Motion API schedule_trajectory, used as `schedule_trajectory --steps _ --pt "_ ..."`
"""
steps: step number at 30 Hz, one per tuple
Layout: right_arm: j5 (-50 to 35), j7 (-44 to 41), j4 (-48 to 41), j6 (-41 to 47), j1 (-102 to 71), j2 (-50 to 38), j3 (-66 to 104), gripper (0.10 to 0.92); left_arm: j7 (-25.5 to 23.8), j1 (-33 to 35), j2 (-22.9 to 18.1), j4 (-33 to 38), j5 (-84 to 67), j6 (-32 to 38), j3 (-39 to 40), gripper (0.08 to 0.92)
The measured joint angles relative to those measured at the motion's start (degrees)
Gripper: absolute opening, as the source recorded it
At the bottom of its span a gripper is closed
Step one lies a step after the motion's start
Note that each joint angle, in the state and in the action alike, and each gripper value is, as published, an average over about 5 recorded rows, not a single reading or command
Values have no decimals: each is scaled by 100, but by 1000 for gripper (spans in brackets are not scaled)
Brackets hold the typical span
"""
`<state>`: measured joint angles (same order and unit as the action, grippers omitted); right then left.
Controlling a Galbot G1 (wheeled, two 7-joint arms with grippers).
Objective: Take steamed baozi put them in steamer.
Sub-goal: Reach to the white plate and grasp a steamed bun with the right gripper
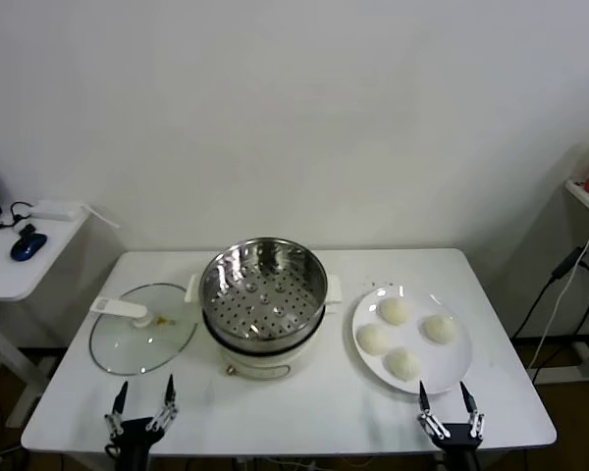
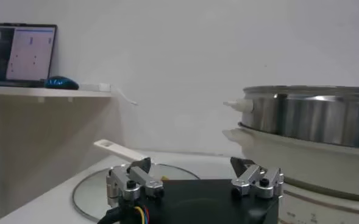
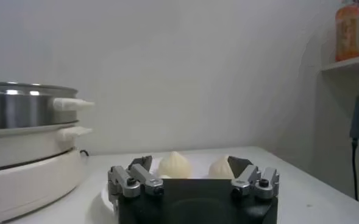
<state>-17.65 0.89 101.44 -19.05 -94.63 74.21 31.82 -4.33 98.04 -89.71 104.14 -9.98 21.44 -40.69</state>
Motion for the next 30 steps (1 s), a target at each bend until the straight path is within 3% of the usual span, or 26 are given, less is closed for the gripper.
schedule_trajectory --steps 8,16,23,30 --pt "-193 67 603 1731 702 -519 -63 823 -4 -17 58 14 48 30 10 823" --pt "-273 -99 855 3849 2076 -1655 -647 823 -27 53 130 91 114 60 39 823" --pt "-14 -1085 669 4990 3695 -3012 -1886 823 -59 95 135 90 203 116 114 823" --pt "187 -2536 55 5273 6227 -4038 -4304 823 -98 81 169 55 251 156 119 823"
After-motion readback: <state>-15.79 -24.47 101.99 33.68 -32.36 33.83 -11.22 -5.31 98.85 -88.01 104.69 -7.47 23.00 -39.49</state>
